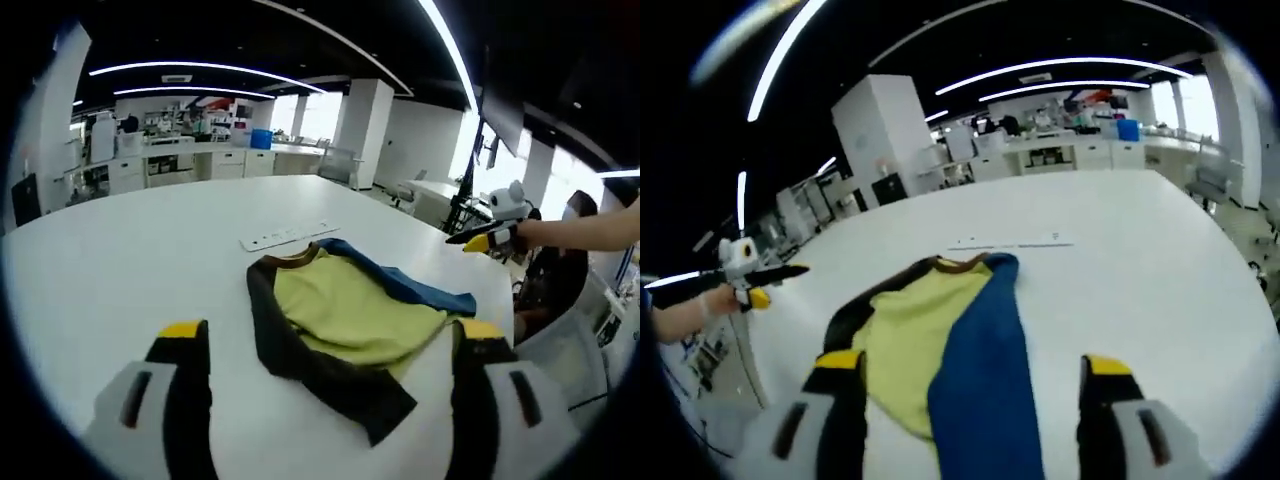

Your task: Fold the garment on the visible template until the final outline fits inside the template.

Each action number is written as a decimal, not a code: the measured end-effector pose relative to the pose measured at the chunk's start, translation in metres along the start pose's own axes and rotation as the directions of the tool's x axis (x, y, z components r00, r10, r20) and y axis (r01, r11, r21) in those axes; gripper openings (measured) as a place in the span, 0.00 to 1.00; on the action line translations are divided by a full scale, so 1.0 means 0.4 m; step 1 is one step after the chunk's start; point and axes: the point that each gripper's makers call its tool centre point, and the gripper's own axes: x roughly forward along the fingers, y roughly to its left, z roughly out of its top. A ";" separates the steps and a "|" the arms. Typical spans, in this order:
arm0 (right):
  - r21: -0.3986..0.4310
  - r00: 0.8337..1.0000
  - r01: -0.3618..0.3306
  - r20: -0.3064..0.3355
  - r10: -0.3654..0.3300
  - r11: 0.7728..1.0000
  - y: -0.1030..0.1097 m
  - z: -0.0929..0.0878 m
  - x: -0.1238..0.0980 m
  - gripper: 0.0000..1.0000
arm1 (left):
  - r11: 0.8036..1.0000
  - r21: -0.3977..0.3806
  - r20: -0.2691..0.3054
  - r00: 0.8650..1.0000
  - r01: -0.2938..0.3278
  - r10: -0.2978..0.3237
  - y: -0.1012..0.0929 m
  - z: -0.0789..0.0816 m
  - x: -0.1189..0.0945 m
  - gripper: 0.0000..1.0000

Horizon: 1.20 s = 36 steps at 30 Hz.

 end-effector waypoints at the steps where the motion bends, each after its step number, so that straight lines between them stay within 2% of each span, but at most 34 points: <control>1: 0.003 1.000 0.012 0.000 -0.012 1.000 -0.002 -0.008 -0.016 0.86 | 1.000 0.002 0.005 1.000 -0.004 0.004 0.001 -0.002 -0.011 0.98; 6: 0.044 0.998 0.059 -0.005 -0.059 0.997 -0.042 -0.059 -0.084 0.85 | 1.000 -0.020 0.019 1.000 -0.001 0.001 -0.009 -0.004 -0.041 0.97; 12: 0.080 0.998 0.064 -0.023 -0.063 0.995 -0.079 -0.096 -0.121 0.83 | 0.999 -0.023 0.039 0.999 -0.031 0.032 -0.030 0.011 -0.069 0.97; 17: 0.092 0.997 0.066 -0.057 -0.061 0.994 -0.131 -0.134 -0.148 0.77 | 0.998 -0.023 0.054 0.997 -0.054 0.055 -0.028 0.019 -0.084 0.96; 20: 0.148 0.996 0.036 -0.092 -0.022 0.988 -0.113 -0.166 -0.165 0.60 | 0.998 -0.028 0.059 0.996 -0.062 0.064 -0.032 0.021 -0.089 0.96; 22: 0.113 0.995 0.053 -0.089 -0.043 0.992 -0.111 -0.182 -0.172 0.60 | 0.998 -0.026 0.058 0.996 -0.063 0.064 -0.027 0.021 -0.086 0.96; 27: 0.171 0.991 0.049 -0.131 -0.027 0.984 -0.130 -0.244 -0.169 0.53 | 0.997 -0.030 0.063 0.996 -0.064 0.066 -0.025 0.029 -0.081 0.96; 30: 0.206 0.988 0.034 -0.151 -0.003 0.978 -0.117 -0.277 -0.168 0.46 | 0.998 -0.027 0.061 0.996 -0.063 0.064 -0.031 0.031 -0.075 0.96; 34: 0.193 0.978 0.051 -0.209 -0.010 0.980 -0.120 -0.328 -0.161 0.40 | 0.998 -0.029 0.063 0.997 -0.049 0.051 -0.049 0.037 -0.070 0.96; 36: 0.194 0.977 0.051 -0.212 -0.009 0.980 -0.117 -0.336 -0.159 0.36 | 0.999 -0.022 0.057 0.997 -0.048 0.049 -0.048 0.033 -0.074 0.96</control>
